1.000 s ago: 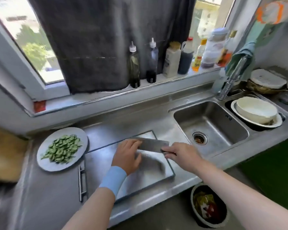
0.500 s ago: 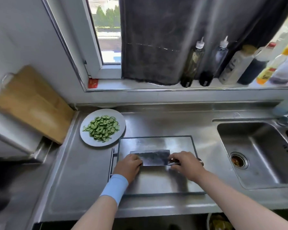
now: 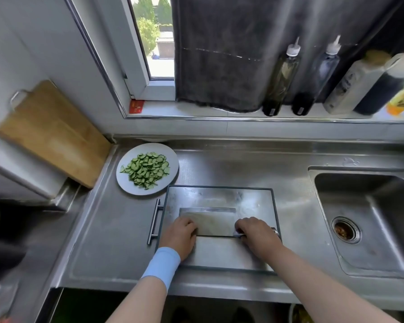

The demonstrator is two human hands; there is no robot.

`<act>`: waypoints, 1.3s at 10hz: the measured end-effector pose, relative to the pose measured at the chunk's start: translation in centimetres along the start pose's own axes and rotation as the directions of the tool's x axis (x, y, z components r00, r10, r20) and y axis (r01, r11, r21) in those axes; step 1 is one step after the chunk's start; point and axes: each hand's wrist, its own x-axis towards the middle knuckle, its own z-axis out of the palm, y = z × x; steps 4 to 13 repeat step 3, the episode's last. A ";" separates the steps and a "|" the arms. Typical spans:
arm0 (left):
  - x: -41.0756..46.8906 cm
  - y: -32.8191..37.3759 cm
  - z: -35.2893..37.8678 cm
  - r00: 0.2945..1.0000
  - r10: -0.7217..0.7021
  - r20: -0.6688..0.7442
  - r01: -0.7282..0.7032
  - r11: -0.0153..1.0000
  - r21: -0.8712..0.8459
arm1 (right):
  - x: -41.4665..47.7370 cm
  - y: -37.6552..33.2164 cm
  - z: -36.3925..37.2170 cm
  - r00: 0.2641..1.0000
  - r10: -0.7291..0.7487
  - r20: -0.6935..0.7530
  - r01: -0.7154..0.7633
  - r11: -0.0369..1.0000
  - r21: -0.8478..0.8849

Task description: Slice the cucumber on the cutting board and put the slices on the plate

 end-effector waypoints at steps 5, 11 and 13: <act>0.3 1.1 -4.5 0.970 -0.188 0.151 0.216 0.957 -0.195 | -0.7 -0.1 -1.5 0.997 0.011 -0.074 -0.002 0.993 0.119; 0.3 1.1 -4.5 0.970 -0.188 0.151 0.216 0.957 -0.195 | -0.7 -0.1 -1.5 0.997 0.011 -0.074 -0.002 0.993 0.119; 0.3 1.1 -4.5 0.970 -0.188 0.151 0.216 0.957 -0.195 | -0.7 -0.1 -1.5 0.997 0.011 -0.074 -0.002 0.993 0.119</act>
